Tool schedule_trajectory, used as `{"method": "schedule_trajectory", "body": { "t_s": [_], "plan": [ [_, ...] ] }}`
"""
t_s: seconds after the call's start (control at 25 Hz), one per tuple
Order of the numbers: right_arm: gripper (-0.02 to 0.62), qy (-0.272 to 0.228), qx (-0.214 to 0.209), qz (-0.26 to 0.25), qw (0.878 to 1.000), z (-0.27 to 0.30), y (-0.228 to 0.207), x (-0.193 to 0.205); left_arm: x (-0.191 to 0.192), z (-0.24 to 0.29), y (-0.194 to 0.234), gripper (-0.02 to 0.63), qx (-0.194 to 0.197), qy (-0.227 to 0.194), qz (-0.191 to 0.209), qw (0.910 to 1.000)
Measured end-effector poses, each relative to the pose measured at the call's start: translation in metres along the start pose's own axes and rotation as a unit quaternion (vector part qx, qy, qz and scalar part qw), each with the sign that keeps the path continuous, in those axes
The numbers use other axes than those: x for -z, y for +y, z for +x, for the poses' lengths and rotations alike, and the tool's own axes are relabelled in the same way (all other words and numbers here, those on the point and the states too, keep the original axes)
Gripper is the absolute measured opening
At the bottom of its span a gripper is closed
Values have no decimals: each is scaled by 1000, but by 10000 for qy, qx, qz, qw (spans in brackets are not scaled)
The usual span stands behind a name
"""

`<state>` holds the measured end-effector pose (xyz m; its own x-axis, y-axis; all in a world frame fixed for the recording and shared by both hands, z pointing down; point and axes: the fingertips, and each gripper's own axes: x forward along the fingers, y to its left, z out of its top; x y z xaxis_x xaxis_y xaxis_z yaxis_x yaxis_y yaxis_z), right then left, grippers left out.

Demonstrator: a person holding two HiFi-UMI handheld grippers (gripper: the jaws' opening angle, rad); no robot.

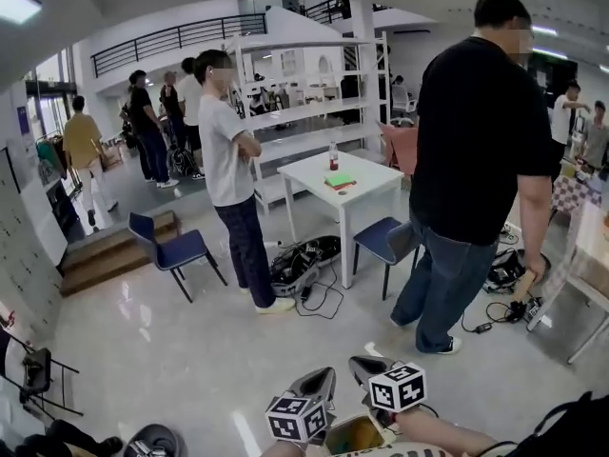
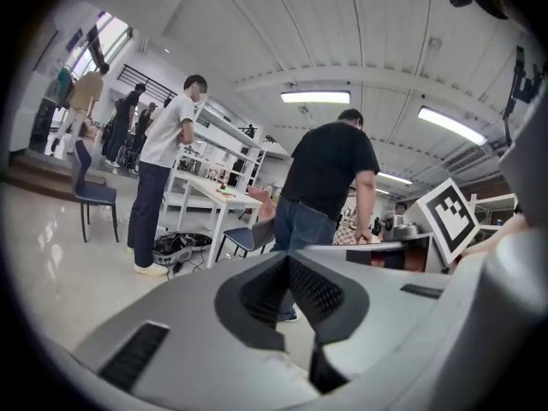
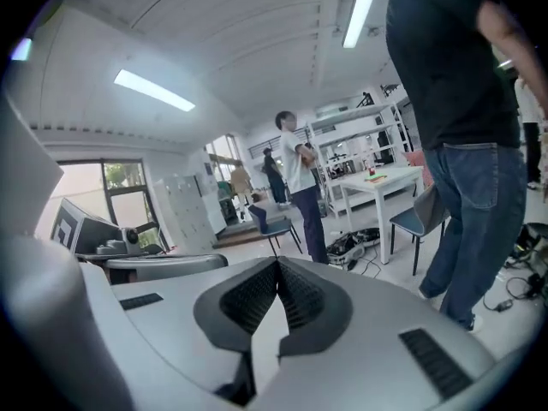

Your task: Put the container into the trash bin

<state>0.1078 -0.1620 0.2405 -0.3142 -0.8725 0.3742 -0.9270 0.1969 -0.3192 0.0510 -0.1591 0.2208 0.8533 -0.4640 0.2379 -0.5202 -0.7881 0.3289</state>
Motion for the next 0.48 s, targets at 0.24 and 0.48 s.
{"method": "schedule_trajectory", "body": {
  "t_s": [0.24, 0.48],
  "plan": [
    [2, -507, -74, -193, 9985, -13, 4, -54, -58, -9, -16, -9, 163, -579, 154, 9981],
    [2, -922, -88, -619, 9938, -26, 17, -90, -94, -22, -22, -9, 210, -911, 439, 9947]
  ]
}}
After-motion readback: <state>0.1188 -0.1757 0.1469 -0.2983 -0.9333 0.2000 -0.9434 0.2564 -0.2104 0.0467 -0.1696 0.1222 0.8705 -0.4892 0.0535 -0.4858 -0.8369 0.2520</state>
